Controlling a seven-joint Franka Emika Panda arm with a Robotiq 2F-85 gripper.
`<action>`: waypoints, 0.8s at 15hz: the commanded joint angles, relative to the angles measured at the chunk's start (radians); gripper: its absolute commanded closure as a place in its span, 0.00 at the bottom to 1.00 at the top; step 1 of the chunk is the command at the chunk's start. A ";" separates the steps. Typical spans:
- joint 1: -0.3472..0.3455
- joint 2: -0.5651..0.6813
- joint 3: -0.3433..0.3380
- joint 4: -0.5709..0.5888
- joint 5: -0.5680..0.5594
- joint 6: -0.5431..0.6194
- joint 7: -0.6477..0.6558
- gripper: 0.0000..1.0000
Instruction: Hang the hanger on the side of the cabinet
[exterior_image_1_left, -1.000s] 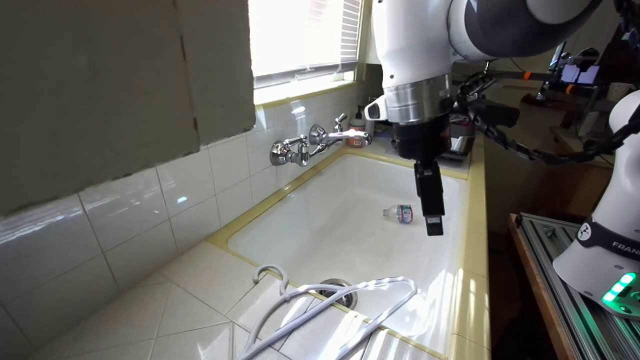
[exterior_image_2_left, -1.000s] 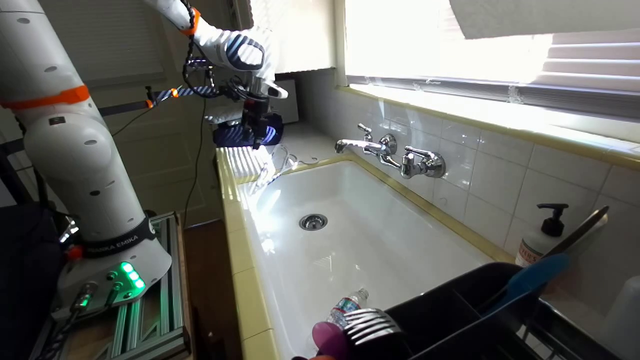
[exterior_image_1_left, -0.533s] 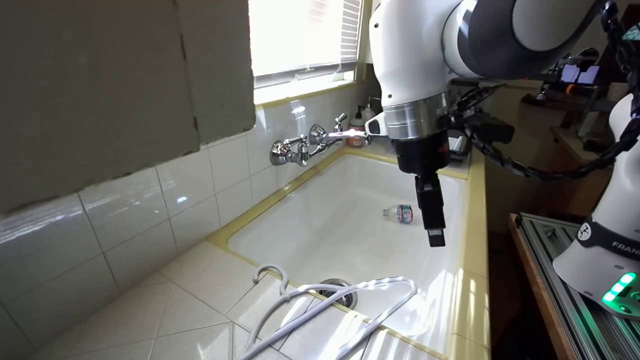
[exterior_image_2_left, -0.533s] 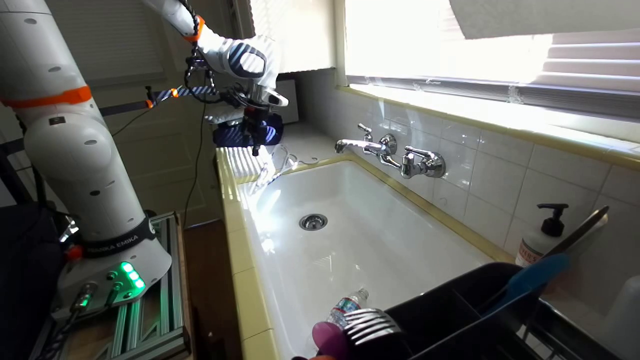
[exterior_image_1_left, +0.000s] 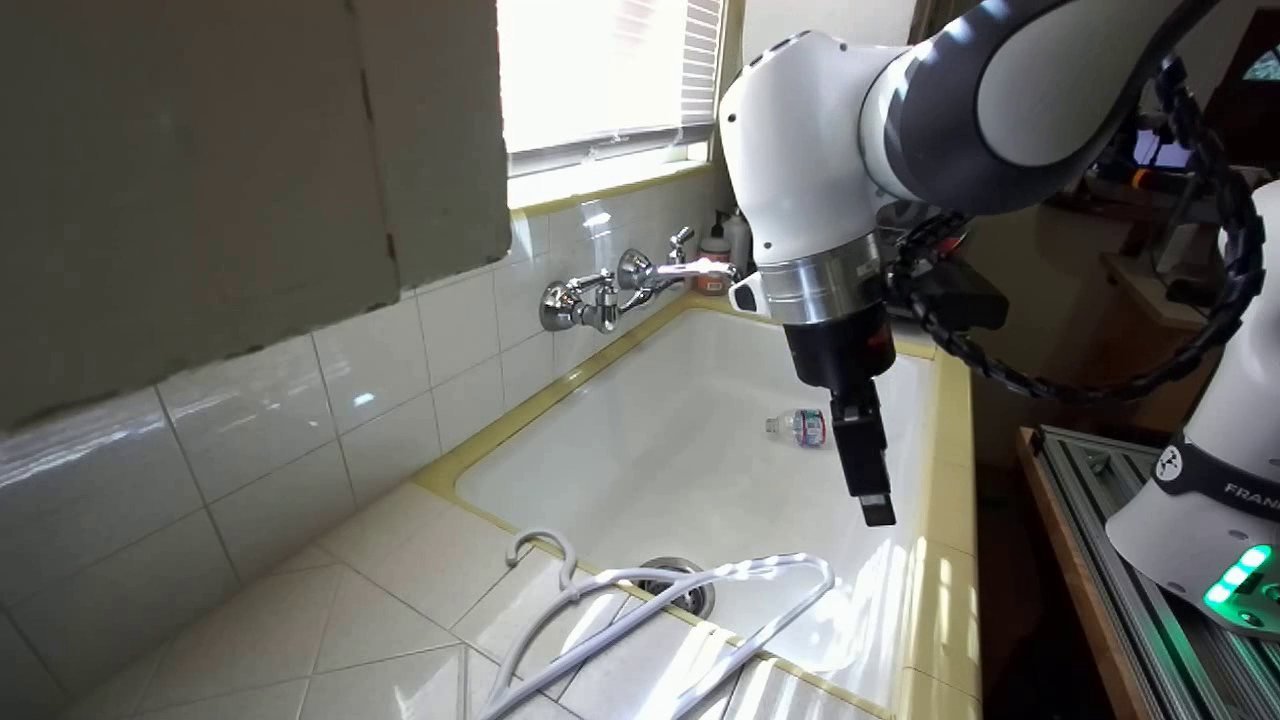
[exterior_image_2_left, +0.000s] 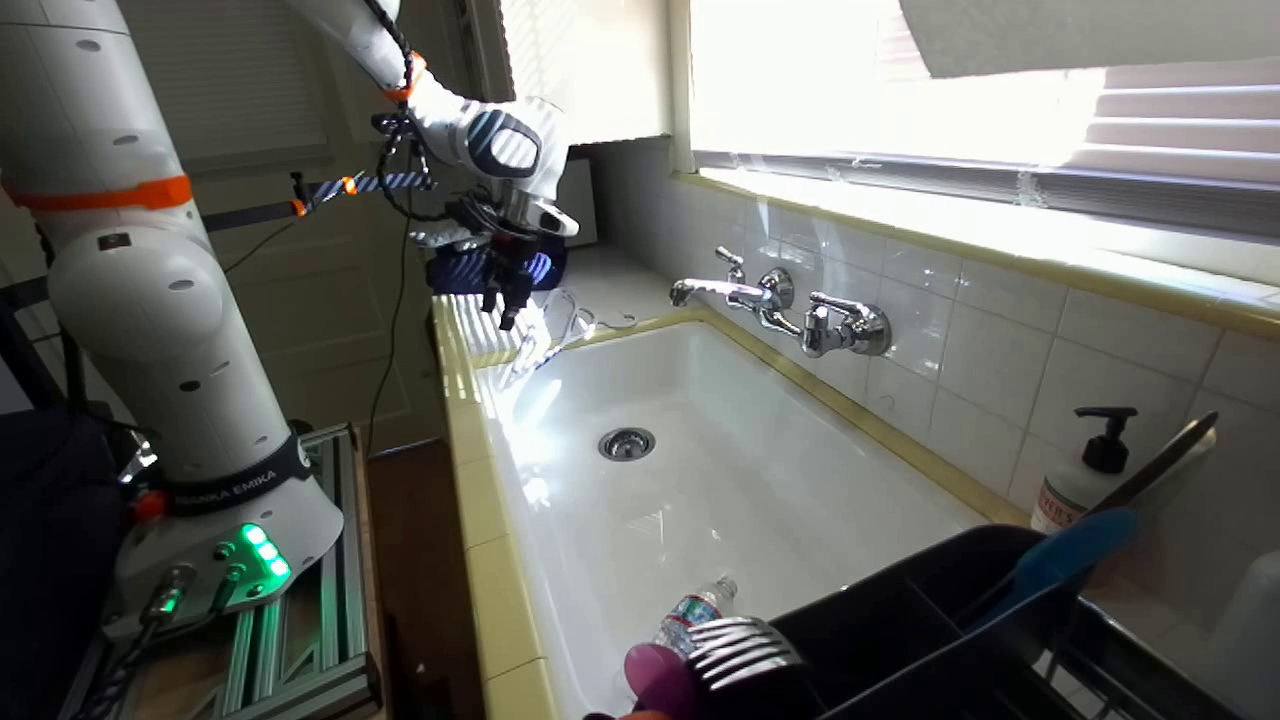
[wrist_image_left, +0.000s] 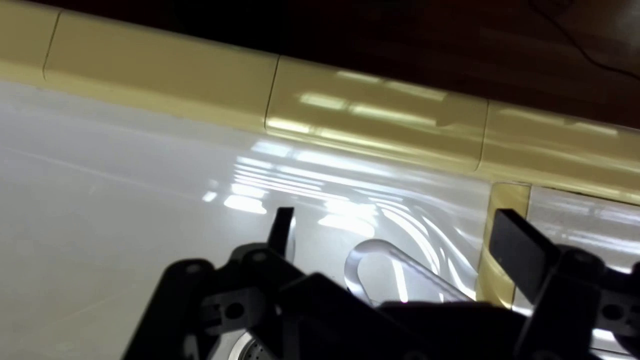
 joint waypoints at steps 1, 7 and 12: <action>0.006 0.063 -0.006 0.014 0.046 0.012 -0.034 0.00; 0.006 0.134 -0.008 0.006 0.012 0.167 -0.126 0.00; 0.006 0.129 -0.010 0.011 0.021 0.153 -0.111 0.00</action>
